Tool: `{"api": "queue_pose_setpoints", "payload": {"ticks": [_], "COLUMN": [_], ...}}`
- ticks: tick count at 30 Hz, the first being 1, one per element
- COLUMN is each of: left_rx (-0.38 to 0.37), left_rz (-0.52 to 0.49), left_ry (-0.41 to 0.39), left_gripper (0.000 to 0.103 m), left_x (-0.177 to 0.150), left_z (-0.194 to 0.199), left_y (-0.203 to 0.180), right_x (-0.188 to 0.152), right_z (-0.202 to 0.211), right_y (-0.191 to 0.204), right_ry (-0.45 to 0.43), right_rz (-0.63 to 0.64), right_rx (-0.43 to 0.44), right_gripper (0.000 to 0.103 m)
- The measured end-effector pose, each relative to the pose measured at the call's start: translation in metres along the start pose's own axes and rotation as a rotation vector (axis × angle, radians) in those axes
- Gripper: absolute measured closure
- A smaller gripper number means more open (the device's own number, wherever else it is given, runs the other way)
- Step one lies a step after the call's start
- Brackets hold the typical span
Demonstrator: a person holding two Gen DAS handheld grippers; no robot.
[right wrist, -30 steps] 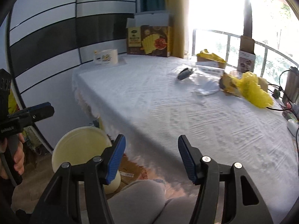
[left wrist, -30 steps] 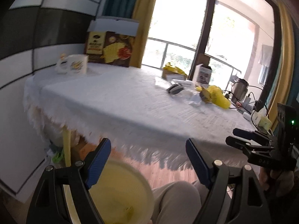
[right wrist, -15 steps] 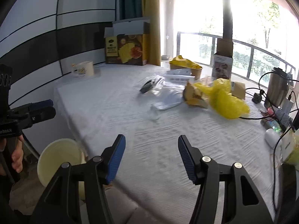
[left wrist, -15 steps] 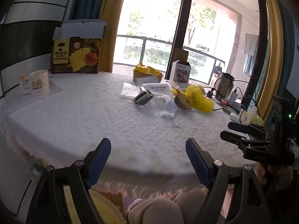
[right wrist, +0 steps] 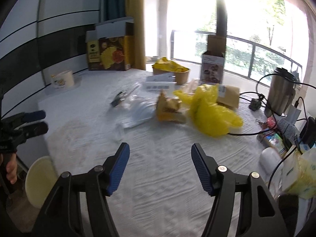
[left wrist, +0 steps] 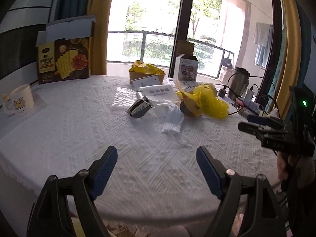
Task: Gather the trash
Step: 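Grasp the yellow plastic bag with the right gripper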
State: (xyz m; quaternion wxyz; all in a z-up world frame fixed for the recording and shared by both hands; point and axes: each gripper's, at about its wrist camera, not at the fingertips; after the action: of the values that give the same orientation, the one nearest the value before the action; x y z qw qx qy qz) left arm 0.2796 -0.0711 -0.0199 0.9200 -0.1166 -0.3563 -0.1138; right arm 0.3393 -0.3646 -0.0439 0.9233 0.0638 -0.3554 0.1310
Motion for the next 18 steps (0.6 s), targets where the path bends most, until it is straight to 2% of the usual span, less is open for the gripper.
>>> {"api": "queue_pose_setpoints", "payload": {"ticks": [4, 8, 13, 18], "left_rx": [0.001, -0.014, 0.001, 0.036], "left_rz": [-0.057, -0.117, -0.189, -0.183], "left_ry": [0.039, 0.052, 0.059, 0.076], "left_gripper": [0.021, 0.021, 0.021, 0.021], "left_x": [0.019, 0.039, 0.062, 0.082], "left_z": [-0.024, -0.041, -0.064, -0.089], "left_y": [-0.01, -0.021, -0.032, -0.02], "right_x": [0.018, 0.035, 0.057, 0.069], "right_z": [-0.013, -0.028, -0.05, -0.076], "right_y": [-0.021, -0.038, -0.061, -0.082], "right_ry": [0.017, 0.027, 0.045, 0.081], "right_rz": [-0.046, -0.071, -0.098, -0.153], "right_rx": [-0.007, -0.019, -0.039, -0.055], "right_gripper": [0.039, 0.038, 0.038, 0.034]}}
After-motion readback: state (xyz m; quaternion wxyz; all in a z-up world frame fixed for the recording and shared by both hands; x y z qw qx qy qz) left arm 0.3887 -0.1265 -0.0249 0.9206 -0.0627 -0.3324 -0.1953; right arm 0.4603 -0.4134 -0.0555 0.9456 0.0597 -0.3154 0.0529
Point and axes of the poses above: each gripper's, at about its wrist camera, not at the fingertips, and z roughly against the way its jaws point, y to its left, x to its top, and after that the axes turned 12 degrees about y, right-handed
